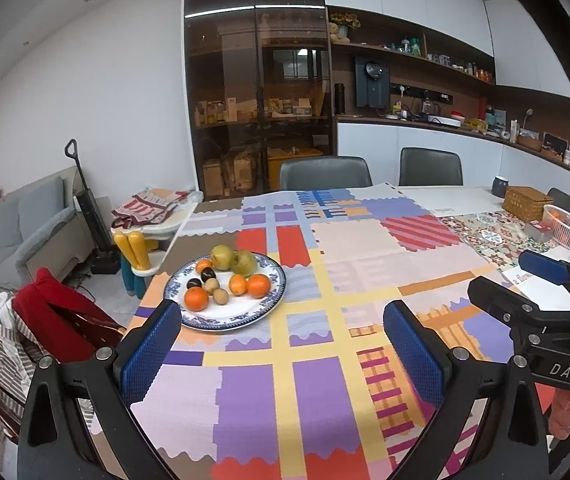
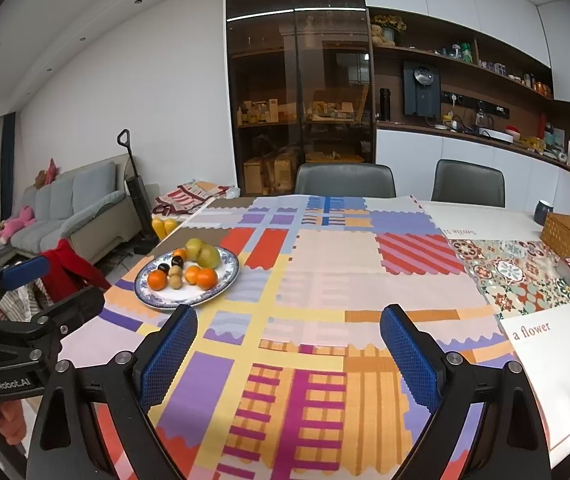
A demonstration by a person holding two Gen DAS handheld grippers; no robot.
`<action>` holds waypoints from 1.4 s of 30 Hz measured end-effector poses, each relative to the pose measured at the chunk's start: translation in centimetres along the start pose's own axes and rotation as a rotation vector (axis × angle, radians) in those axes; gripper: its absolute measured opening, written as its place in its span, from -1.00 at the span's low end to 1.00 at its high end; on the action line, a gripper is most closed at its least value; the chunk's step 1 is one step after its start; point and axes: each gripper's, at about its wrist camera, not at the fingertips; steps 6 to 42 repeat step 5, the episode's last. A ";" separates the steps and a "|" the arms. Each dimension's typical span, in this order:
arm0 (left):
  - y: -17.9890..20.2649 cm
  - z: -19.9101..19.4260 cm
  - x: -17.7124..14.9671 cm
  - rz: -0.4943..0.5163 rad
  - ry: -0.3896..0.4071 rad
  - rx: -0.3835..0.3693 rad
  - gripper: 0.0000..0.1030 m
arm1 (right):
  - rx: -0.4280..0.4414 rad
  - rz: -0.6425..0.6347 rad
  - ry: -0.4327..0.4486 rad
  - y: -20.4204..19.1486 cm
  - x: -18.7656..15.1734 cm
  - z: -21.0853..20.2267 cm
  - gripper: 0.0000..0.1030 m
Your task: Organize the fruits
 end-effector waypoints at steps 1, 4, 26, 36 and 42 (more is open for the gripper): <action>0.0 0.1 0.0 0.003 0.000 0.008 1.00 | 0.001 0.002 -0.002 0.1 0.0 0.2 0.82; 0.0 0.3 -0.1 0.006 -0.002 0.017 1.00 | -0.002 0.004 -0.009 0.1 -0.1 0.4 0.82; 0.0 0.4 -0.2 0.008 -0.004 0.019 1.00 | -0.002 0.005 -0.011 0.3 -0.1 0.5 0.82; 0.0 0.4 -0.2 0.008 -0.004 0.019 1.00 | -0.002 0.005 -0.011 0.3 -0.1 0.5 0.82; 0.0 0.4 -0.2 0.008 -0.004 0.019 1.00 | -0.002 0.005 -0.011 0.3 -0.1 0.5 0.82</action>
Point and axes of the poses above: each gripper's, at about its wrist camera, not at the fingertips, and z roughly the way its jaws point, y to its right, x to its top, and after that the axes turned 3 degrees about y, right-handed
